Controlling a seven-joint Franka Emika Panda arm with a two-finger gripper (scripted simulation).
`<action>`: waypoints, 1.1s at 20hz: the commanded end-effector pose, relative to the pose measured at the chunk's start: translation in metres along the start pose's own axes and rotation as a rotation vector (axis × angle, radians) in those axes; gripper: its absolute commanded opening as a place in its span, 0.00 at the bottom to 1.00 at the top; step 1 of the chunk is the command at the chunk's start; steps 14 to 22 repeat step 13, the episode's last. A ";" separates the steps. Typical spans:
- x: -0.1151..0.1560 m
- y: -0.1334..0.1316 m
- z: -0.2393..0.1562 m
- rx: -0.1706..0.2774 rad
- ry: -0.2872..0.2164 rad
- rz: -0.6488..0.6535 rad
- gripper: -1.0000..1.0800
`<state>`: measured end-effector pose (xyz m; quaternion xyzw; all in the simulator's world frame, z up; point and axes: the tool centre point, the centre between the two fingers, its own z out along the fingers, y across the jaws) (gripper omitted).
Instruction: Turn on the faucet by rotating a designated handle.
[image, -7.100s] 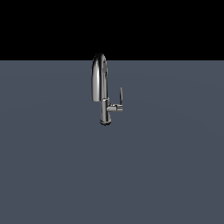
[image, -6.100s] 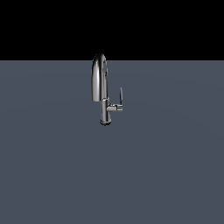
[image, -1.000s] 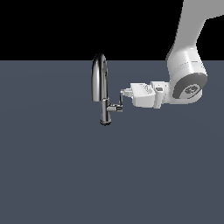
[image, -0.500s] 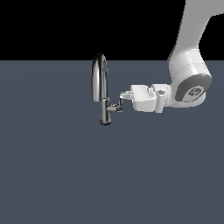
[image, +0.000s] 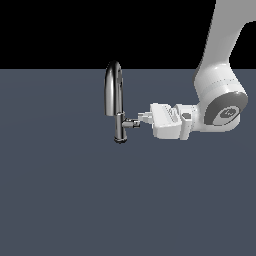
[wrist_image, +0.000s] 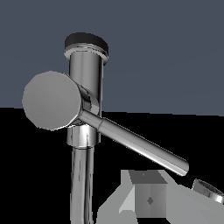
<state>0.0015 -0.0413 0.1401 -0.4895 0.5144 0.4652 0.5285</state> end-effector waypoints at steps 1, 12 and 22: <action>0.006 0.002 0.001 -0.002 0.000 0.001 0.00; 0.072 0.021 0.007 -0.015 -0.008 0.021 0.00; 0.072 0.021 0.007 -0.015 -0.008 0.021 0.00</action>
